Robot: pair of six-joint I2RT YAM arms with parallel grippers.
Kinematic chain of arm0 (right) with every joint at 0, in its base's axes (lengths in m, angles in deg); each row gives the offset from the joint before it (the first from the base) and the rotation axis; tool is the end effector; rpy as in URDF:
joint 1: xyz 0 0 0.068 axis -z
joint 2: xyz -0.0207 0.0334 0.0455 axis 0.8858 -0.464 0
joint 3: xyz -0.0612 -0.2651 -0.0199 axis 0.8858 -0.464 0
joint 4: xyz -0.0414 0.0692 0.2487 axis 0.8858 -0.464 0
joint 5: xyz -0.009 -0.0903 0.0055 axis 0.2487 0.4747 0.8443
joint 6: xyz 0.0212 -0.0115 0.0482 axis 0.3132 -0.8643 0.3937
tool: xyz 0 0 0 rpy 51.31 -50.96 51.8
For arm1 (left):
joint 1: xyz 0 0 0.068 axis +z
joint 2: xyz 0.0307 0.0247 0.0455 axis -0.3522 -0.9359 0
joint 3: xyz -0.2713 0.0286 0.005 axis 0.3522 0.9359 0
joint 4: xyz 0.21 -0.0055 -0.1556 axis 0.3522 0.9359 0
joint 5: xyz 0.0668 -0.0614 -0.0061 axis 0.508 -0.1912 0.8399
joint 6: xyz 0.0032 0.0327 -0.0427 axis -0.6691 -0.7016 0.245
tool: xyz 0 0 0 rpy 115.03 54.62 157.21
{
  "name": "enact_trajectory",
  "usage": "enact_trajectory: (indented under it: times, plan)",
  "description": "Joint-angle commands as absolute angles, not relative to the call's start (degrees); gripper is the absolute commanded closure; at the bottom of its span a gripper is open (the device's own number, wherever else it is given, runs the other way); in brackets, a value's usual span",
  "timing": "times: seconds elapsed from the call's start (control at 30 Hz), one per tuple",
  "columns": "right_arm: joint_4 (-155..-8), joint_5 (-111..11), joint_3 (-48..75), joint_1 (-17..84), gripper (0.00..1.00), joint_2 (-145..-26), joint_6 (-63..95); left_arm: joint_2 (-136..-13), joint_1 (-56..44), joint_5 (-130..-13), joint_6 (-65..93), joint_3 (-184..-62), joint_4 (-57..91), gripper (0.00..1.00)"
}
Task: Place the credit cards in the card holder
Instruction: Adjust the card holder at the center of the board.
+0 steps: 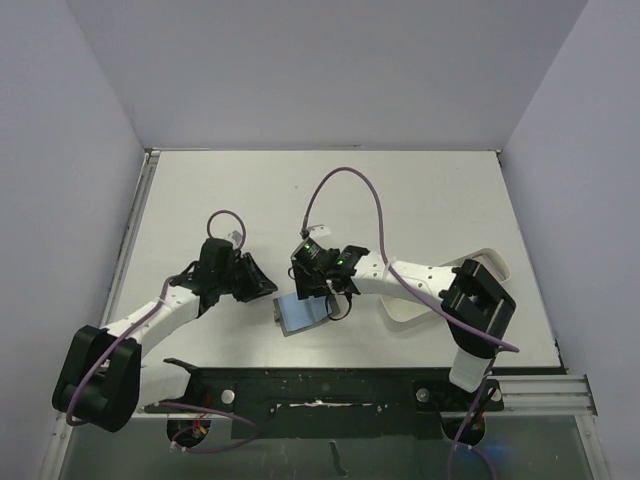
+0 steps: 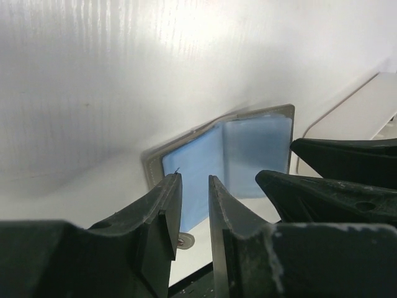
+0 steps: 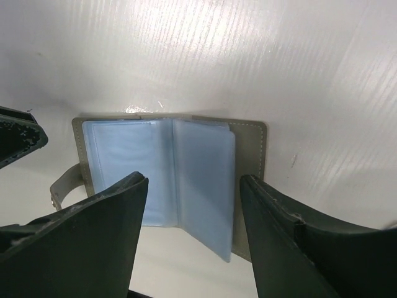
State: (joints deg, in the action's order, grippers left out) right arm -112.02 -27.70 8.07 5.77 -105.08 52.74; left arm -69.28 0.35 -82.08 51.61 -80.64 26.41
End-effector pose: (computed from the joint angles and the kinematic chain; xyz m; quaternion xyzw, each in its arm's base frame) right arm 0.2075 0.2976 0.2055 -0.0757 0.9583 0.1066 0.2540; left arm 0.2106 -0.0900 0.1689 -0.1699 0.9068 -0.3271 0.2047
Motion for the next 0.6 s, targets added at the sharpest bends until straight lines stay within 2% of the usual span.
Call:
enact_trajectory:
  times: [0.0,0.1,0.27,0.57]
  plan:
    - [-112.4,-27.89,9.42,6.43,0.39,-100.71,51.04,-65.96,-0.12,-82.01,50.99,-83.97,26.84,0.76]
    - [-112.89,-27.73,9.81,6.75,0.39,-99.62,50.25,-65.19,-1.69,-83.29,53.14,-83.56,24.26,0.78]
    - [-114.58,-26.4,10.81,7.72,0.39,-96.35,49.48,-68.88,-6.62,-84.28,57.74,-81.92,16.24,0.87]
    - [-120.03,-19.47,11.23,12.54,0.39,-88.33,43.02,-78.85,-10.35,-86.35,58.87,-84.39,7.33,0.88]
